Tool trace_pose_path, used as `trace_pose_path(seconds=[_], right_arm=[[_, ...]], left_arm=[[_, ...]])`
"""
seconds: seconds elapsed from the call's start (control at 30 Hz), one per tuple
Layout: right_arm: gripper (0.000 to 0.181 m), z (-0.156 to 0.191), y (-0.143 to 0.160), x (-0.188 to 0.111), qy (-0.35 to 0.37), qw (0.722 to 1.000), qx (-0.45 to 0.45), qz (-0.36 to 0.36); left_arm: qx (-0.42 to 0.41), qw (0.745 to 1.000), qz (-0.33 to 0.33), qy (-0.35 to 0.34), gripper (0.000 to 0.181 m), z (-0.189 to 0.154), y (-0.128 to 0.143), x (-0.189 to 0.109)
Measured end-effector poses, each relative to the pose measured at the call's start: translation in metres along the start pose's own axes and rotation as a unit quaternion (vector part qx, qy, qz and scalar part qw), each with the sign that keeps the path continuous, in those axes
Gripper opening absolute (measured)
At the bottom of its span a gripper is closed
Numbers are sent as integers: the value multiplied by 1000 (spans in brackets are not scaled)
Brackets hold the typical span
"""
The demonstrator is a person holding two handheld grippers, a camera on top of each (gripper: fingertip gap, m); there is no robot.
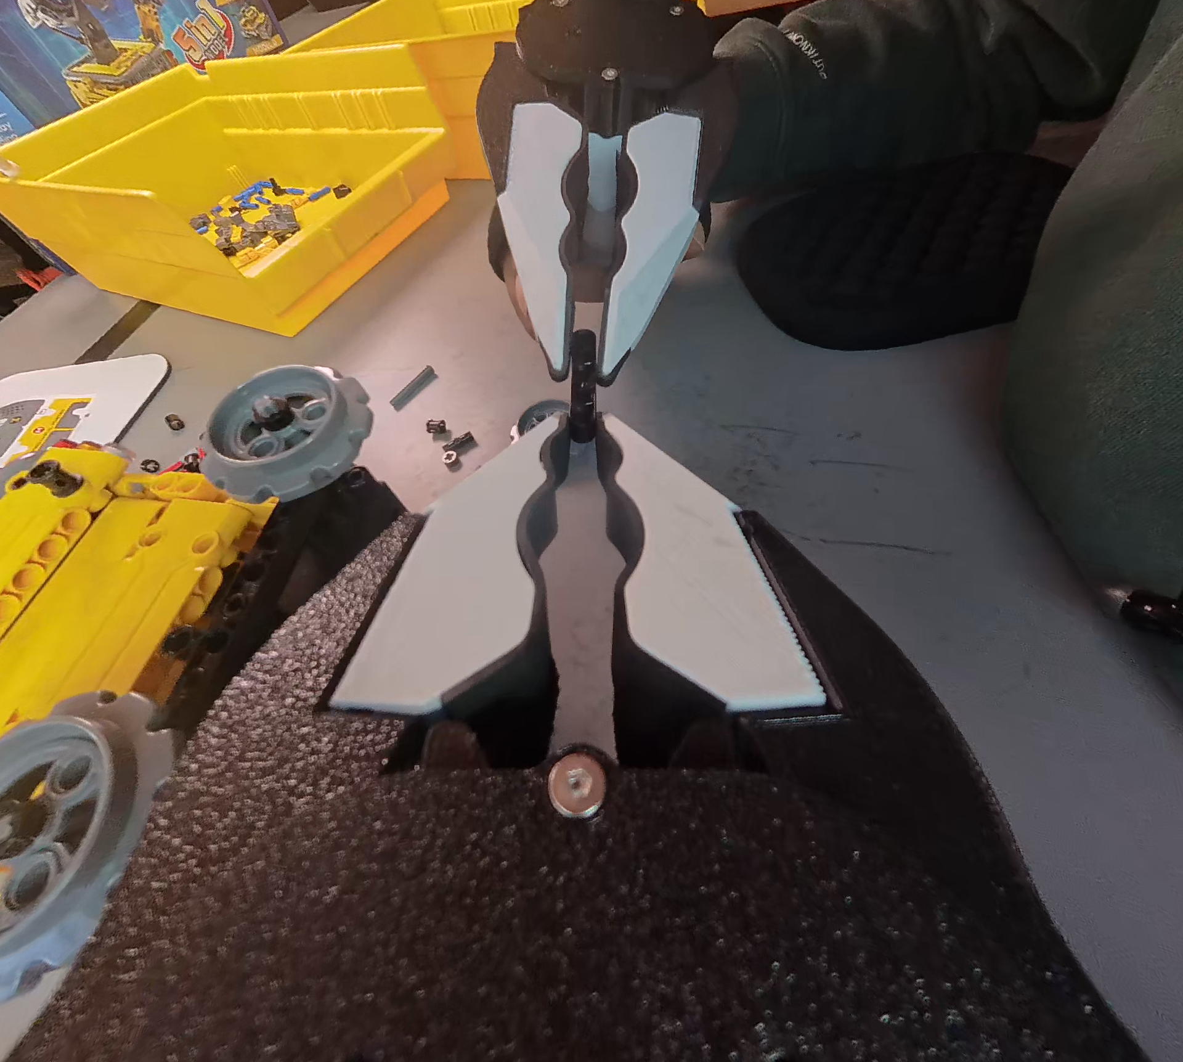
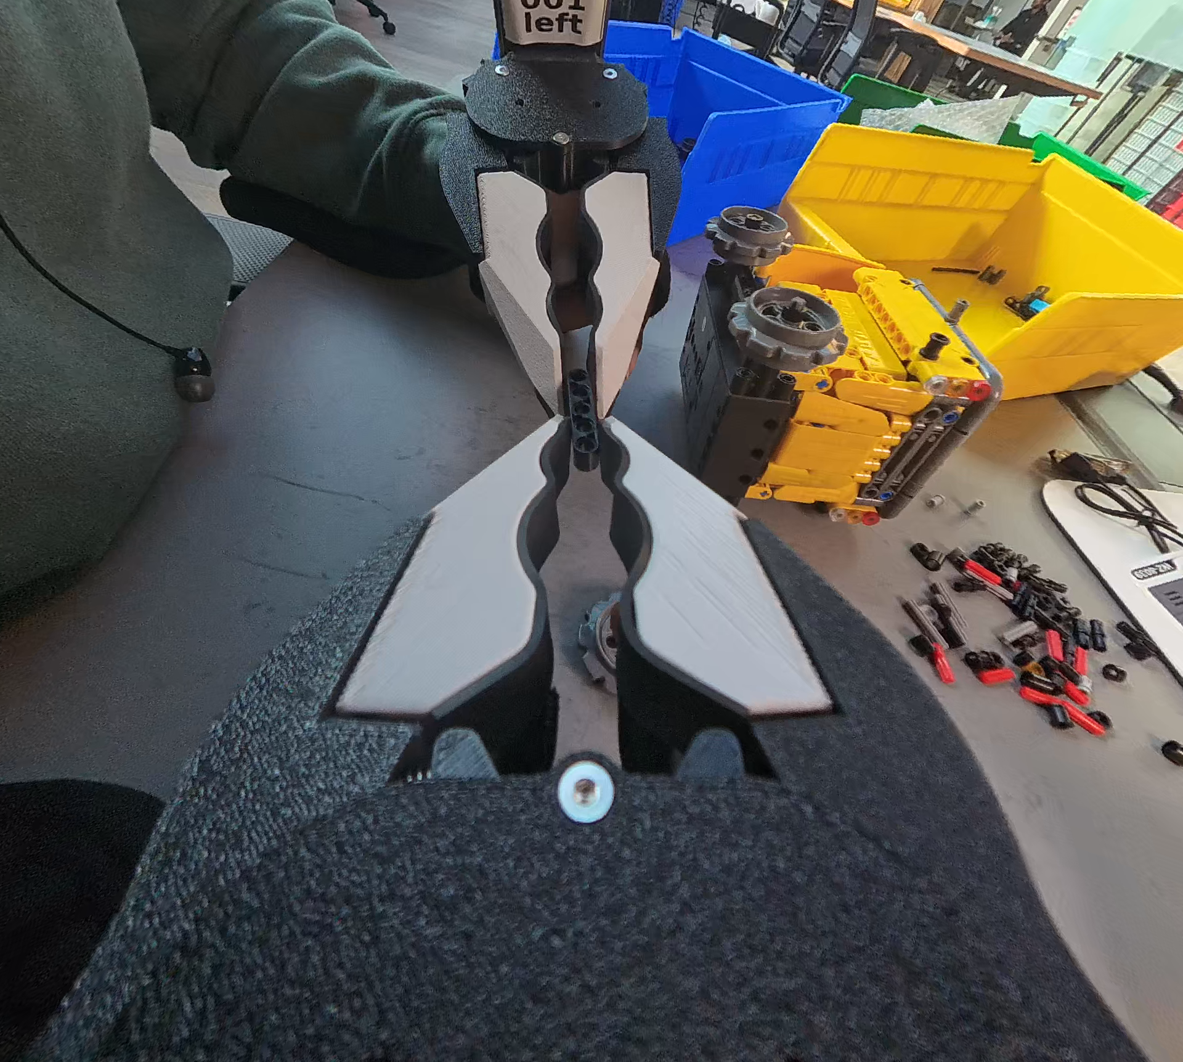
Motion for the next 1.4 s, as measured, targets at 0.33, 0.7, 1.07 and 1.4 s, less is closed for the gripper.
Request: trace_pose_path(seconds=[0.33, 0.7, 1.07, 1.4], right_arm=[[8, -3, -2, -2, 11, 1000, -8, -4], [9, -5, -3, -2, 22, 1000, -20, -8], [3, -10, -5, -7, 42, 998, -36, -8], [0, -5, -3, 1, 45, 998, -37, 3]], left_arm=[[16, 1000, -1, -18, 7, 3, 0, 0], [49, 998, -4, -36, 7, 5, -3, 0], [70, 996, 9, -57, 6, 10, -2, -4], [71, 996, 15, -57, 7, 10, -1, -3]])
Point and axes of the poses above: each gripper's, where its closed fingertips meet, x out along the fingers, y out of its underside, z = x × y across the jaws, the point moved 4 cm from there along -x, back along the fingers, and after that the axes turned 12 degrees about -z, right-handed, at the moved point
